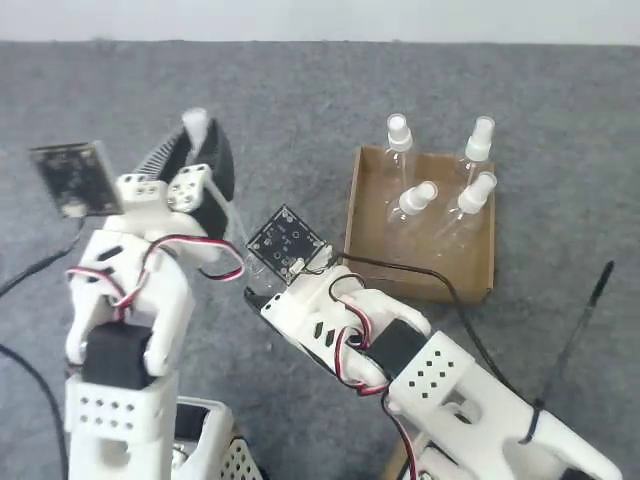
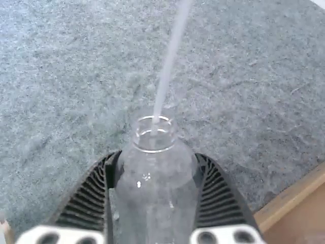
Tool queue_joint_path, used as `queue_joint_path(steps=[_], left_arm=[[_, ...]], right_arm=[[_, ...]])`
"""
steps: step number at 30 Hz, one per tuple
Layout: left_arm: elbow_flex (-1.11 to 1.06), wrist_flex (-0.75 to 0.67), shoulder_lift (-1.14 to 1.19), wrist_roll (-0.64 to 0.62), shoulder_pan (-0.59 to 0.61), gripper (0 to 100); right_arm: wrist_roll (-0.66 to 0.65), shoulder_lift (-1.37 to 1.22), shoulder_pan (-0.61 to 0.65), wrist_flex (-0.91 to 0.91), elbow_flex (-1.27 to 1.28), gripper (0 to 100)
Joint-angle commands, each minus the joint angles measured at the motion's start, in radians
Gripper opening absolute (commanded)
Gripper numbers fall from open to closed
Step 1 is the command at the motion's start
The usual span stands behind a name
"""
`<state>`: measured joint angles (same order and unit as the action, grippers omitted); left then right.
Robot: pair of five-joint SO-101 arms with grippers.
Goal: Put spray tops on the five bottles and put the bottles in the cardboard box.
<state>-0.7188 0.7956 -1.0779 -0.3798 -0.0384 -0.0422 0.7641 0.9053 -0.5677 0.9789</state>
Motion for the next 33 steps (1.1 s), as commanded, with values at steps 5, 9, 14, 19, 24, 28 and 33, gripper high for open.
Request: queue_joint_path(steps=[5,9,14,19,24,28,33], left_arm=[[-0.062,0.055,-0.017,-0.002,-0.008,1],[-0.062,0.126,-0.017,0.003,-0.009,1],[-0.068,0.170,-0.017,0.060,-0.011,1],[-0.070,0.222,-0.017,0.098,-0.100,1],[-0.065,0.233,-0.018,0.109,-0.161,1],[-0.064,0.239,-0.018,0.112,-0.160,2],[-0.008,0.321,-0.018,0.115,-0.166,12]], right_arm=[[0.009,0.036,-0.001,0.024,0.029,0.6],[0.014,0.124,-0.002,0.117,0.087,0.6],[0.014,0.229,-0.044,0.263,0.192,0.6],[0.046,0.251,-0.094,0.328,0.236,0.6],[0.057,0.252,-0.096,0.329,0.255,0.6],[0.057,0.260,-0.097,0.329,0.267,0.6],[0.057,0.259,-0.099,0.329,0.269,0.6]])
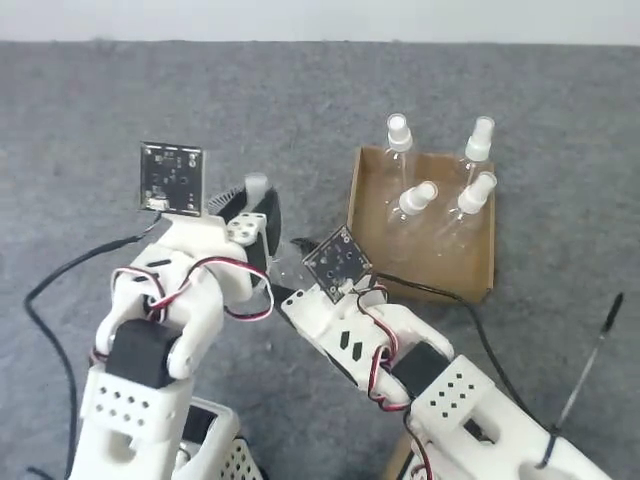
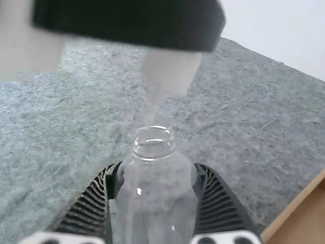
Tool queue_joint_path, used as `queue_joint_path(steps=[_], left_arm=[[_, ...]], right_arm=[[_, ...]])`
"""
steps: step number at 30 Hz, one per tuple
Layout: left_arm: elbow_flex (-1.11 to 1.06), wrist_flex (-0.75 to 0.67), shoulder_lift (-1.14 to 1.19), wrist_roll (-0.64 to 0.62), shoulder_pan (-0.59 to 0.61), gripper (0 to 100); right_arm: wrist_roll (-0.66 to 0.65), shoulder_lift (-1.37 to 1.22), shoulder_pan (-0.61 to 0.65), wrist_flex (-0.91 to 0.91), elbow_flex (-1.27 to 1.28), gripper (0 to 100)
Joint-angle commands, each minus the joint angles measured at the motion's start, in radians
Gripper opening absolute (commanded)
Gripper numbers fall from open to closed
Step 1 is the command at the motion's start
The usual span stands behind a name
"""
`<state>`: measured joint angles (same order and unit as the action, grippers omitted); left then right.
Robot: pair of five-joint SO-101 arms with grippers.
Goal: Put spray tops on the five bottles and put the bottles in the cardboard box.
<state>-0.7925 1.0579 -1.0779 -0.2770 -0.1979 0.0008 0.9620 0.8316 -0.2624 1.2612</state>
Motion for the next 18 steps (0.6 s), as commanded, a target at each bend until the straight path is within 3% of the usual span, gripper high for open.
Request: queue_joint_path(steps=[1,6,14,18], left_arm=[[0.082,0.072,-0.018,0.020,-0.006,14],[0.134,0.086,-0.018,0.089,0.025,14],[0.147,0.091,-0.018,0.184,0.235,14],[0.120,-0.038,-0.006,0.186,0.239,14]], right_arm=[[0.014,0.062,-0.025,0.024,-0.014,0.6],[0.014,0.062,-0.025,0.024,-0.012,0.6],[0.017,0.062,-0.070,0.025,-0.018,0.6],[0.017,0.062,-0.061,0.025,-0.018,0.6]])
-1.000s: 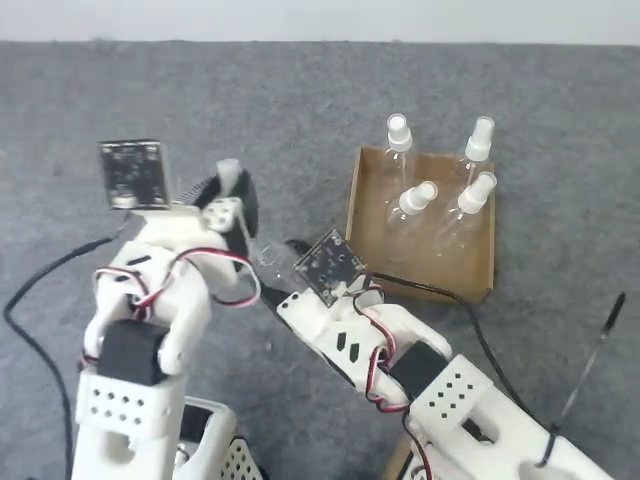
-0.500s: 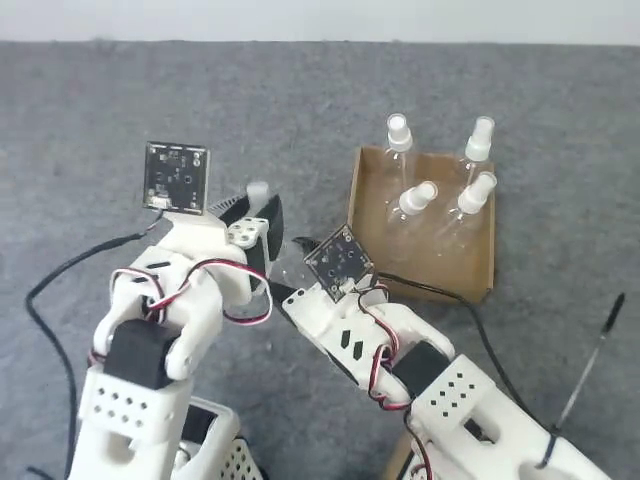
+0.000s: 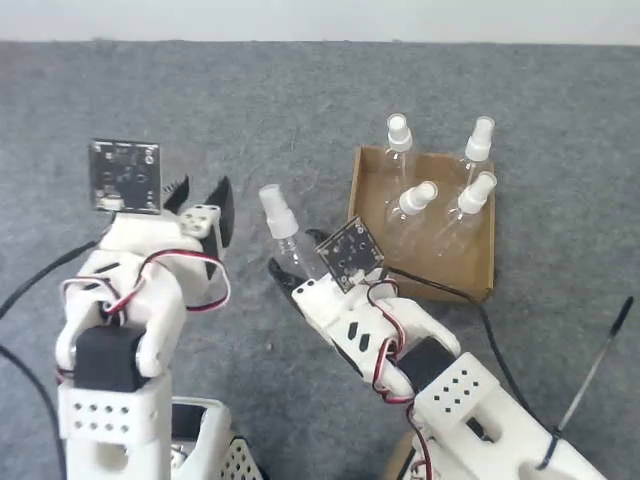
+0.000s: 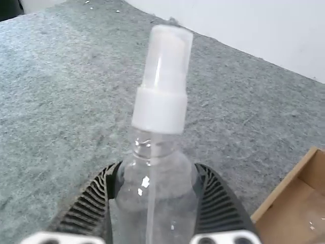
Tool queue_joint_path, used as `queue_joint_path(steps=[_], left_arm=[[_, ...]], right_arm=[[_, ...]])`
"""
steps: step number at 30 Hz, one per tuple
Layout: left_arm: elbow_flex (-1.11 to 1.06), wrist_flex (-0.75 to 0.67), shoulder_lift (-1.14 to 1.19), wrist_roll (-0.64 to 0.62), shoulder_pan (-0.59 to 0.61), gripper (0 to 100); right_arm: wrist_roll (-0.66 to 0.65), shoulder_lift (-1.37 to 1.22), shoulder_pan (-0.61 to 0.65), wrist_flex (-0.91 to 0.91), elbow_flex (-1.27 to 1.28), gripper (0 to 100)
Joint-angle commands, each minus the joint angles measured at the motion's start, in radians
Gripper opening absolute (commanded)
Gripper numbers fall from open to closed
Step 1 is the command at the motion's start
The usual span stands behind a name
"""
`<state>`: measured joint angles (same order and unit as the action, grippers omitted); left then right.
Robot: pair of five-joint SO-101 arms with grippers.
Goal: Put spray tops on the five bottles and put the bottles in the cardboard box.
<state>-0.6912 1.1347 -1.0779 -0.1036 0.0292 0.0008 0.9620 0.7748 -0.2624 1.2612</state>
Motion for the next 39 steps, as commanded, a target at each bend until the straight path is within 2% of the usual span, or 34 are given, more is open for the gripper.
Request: queue_joint_path(steps=[1,4,9,12,18,25,29,34,39], left_arm=[[0.001,-0.158,-0.006,0.012,0.011,14],[-0.062,-0.250,-0.005,0.018,-0.012,14],[-0.157,-0.269,-0.008,0.068,-0.097,14],[-0.174,-0.256,-0.009,0.069,-0.124,14],[-0.163,-0.127,-0.018,0.072,-0.164,14],[-0.001,-0.048,-0.018,0.071,-0.032,15],[0.021,0.037,-0.023,0.071,0.025,15],[-0.134,0.038,-0.192,0.072,0.066,15],[-0.404,-0.023,-0.474,0.072,0.012,18]], right_arm=[[0.017,0.062,-0.001,0.025,-0.017,0.6],[0.017,0.062,-0.001,0.025,-0.015,0.6],[0.017,0.062,-0.001,0.025,-0.015,0.6],[0.017,0.062,-0.001,0.025,-0.015,0.6],[0.017,0.062,-0.001,0.025,-0.015,0.6],[0.014,0.062,-0.007,0.024,-0.032,0.6],[0.012,0.051,-0.019,0.005,-0.103,0.6],[0.015,0.038,-0.025,-0.140,-0.276,0.6],[0.018,-0.104,-0.038,-0.191,-0.456,0.6]])
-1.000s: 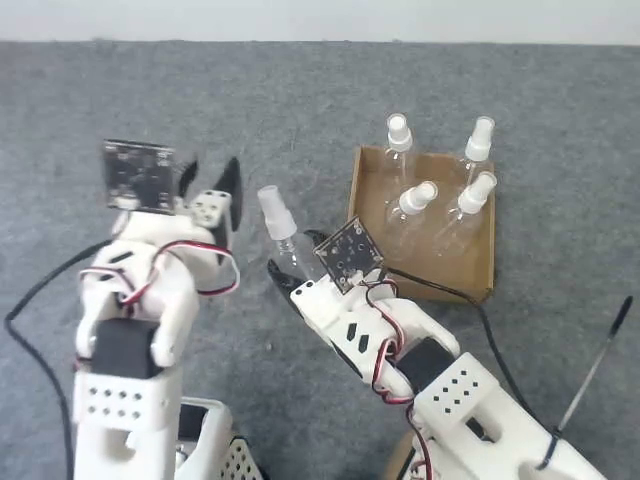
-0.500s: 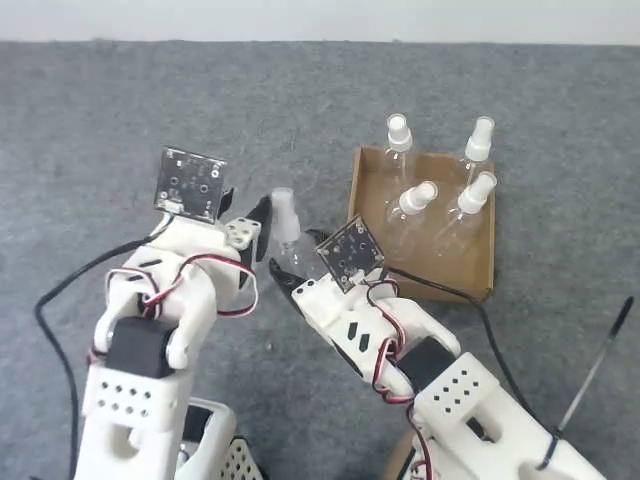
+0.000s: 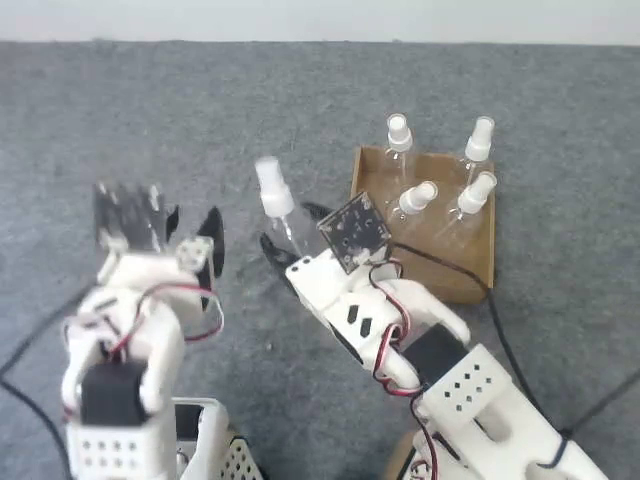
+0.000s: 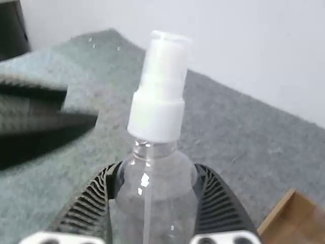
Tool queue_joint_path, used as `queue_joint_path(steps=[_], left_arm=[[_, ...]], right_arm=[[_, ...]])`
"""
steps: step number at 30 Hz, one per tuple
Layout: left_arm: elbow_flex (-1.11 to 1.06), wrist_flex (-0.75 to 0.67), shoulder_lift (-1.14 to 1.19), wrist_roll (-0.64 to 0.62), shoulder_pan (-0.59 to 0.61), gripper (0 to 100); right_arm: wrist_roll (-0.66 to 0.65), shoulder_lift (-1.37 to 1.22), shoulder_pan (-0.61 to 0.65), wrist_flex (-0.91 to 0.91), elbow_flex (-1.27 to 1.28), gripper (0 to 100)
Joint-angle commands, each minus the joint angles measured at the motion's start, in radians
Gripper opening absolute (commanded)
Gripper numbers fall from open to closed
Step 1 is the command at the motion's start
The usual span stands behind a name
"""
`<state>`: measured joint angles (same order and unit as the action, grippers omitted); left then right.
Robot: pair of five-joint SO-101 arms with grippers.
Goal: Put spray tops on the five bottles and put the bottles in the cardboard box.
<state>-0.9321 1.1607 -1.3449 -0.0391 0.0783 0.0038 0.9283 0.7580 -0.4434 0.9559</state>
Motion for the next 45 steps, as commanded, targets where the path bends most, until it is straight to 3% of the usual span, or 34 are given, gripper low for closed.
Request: queue_joint_path(steps=[1,8,14,22,28,35,40,45], left_arm=[[-0.202,-0.060,-0.250,0.015,-0.048,20],[-0.320,-0.061,-0.362,0.060,-0.117,26],[-0.361,-0.069,-0.364,0.057,-0.195,29],[-0.441,-0.178,-0.358,0.061,-0.192,30],[-0.447,-0.180,-0.359,0.063,-0.192,30],[-0.449,-0.175,-0.362,0.063,-0.198,30],[-0.450,-0.175,-0.362,0.063,-0.199,30],[-0.450,-0.175,-0.362,0.063,-0.201,30]], right_arm=[[0.020,-0.108,-0.028,-0.012,-0.184,0.6],[0.161,-0.335,-0.082,-0.019,-0.417,0.6],[0.209,-0.441,-0.031,-0.061,-0.511,0.6],[0.209,-0.374,0.041,-0.199,-0.491,0.6],[0.209,-0.232,0.038,-0.354,-0.489,0.6],[0.207,-0.223,0.033,-0.381,-0.491,0.6],[0.114,-0.262,-0.068,-0.383,-0.534,0.6],[0.109,-0.320,-0.186,-0.432,-0.657,0.6]])
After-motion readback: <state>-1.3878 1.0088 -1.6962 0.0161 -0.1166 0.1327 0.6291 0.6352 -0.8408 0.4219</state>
